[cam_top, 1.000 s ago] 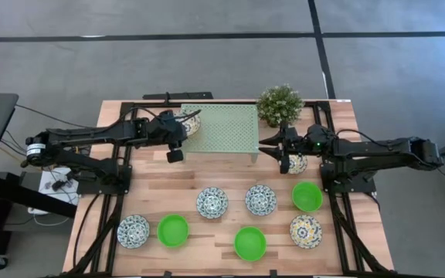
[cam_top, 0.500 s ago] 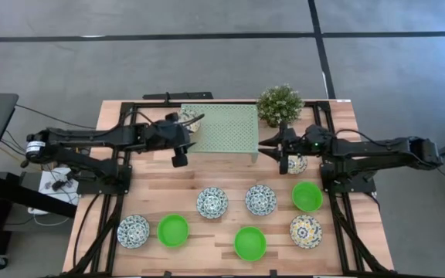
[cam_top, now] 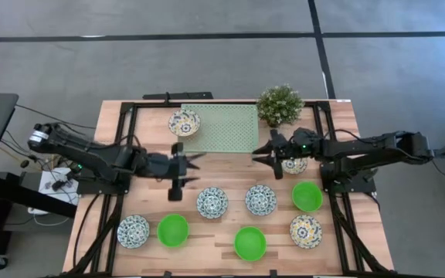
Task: Pick & Place Mini bowls
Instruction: Put the middle blue and white bowl on the shelf
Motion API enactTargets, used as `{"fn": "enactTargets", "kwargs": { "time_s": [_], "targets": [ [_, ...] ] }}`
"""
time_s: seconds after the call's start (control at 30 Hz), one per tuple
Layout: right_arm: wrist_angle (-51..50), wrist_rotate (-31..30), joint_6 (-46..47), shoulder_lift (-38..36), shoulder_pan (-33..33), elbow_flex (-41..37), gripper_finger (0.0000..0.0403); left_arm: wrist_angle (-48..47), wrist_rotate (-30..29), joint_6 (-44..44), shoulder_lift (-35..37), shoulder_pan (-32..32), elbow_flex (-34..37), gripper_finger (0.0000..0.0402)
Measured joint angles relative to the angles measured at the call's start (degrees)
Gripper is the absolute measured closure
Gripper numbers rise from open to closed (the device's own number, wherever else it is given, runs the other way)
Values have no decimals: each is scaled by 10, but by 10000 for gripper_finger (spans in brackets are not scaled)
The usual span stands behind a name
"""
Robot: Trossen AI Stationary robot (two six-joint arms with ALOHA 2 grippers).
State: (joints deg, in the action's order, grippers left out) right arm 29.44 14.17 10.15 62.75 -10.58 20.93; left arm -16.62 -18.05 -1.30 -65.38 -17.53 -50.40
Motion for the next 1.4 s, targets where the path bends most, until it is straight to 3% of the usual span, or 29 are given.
{"fn": "enactTargets", "kwargs": {
  "time_s": [0.3,0.57,1.0,1.2,1.4],
  "targets": [
    [11,25,0,49,89,48,281,120,-2,3,1,-50,98,266],
    [8,24,38,178,145,153,281,142,-2,22,2,-51,122,283],
    [-279,18,39,376,159,387,281,143,-1,50,2,-53,123,295],
    [-356,-37,39,431,158,452,281,143,-1,50,2,-53,123,295],
    [-377,-39,57,462,154,474,281,145,-1,50,2,-53,123,295]
  ]
}}
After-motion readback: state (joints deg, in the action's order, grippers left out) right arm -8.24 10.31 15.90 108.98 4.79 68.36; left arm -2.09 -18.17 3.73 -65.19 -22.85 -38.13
